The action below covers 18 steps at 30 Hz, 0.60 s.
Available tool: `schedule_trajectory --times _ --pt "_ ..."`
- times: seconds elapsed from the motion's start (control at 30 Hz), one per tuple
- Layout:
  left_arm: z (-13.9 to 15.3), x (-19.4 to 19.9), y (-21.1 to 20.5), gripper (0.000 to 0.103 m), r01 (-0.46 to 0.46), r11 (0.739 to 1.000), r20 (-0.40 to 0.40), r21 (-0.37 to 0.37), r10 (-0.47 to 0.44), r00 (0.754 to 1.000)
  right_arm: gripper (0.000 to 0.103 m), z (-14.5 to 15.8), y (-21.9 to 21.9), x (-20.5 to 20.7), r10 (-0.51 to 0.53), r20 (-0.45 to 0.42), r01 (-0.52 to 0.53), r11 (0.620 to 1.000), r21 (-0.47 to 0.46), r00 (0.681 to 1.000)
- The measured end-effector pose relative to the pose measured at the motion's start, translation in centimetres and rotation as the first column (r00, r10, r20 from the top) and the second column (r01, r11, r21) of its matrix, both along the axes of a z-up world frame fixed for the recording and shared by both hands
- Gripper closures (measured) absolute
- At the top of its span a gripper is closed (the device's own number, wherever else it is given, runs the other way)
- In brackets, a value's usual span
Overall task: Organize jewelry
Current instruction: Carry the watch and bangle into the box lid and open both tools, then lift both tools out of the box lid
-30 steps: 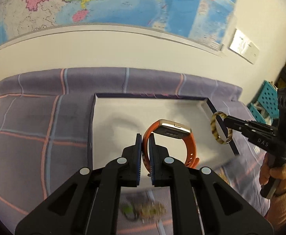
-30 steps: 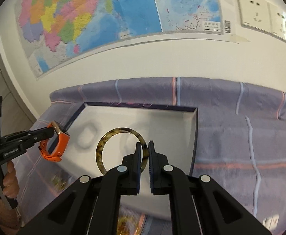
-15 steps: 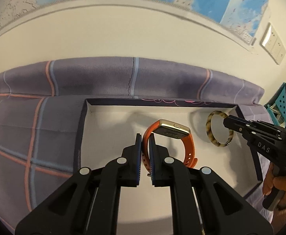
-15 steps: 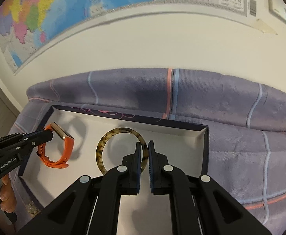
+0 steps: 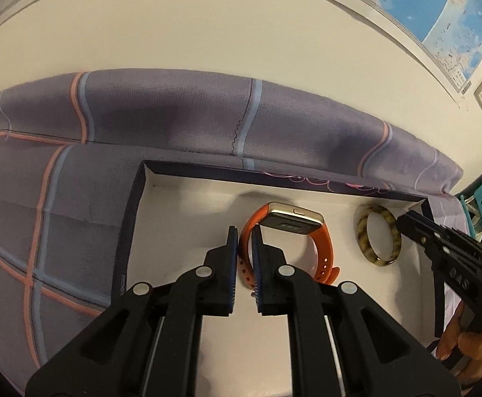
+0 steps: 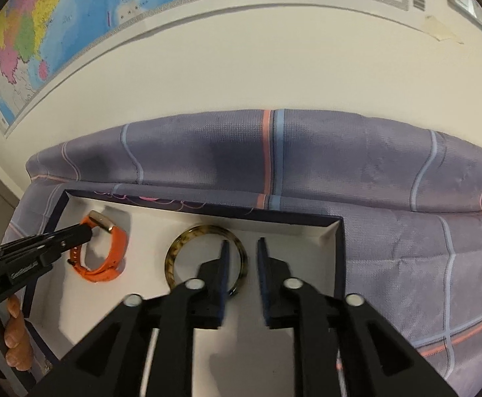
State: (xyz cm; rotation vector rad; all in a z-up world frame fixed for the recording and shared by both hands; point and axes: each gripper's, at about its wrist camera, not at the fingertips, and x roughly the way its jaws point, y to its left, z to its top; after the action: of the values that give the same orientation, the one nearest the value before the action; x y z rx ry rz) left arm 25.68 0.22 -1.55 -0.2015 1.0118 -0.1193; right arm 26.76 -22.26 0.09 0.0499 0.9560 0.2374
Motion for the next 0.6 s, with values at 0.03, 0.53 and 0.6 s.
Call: schedule_trajectory --times 0.03,0.53,0.6 --pt "0.0 0.1 0.1 0.094 -0.004 1.0 -0.002 -0.002 0.004 1.0 0.08 0.2 -0.2 -0.3 0.004 0.006 -0.004 1.0 0.01 1.0" --pt "2.0 -1.7 0.3 0.057 -0.031 0.999 0.107 0.007 0.03 0.994 0.052 3.7 0.1 -9.5 0.136 0.158 -0.151 0.985 0.082 0.978" --pt "3.4 -3.5 0.4 0.049 -0.015 0.999 0.177 0.039 0.008 0.984 0.052 4.2 0.0 -11.3 0.172 0.174 -0.191 0.977 0.095 0.97"
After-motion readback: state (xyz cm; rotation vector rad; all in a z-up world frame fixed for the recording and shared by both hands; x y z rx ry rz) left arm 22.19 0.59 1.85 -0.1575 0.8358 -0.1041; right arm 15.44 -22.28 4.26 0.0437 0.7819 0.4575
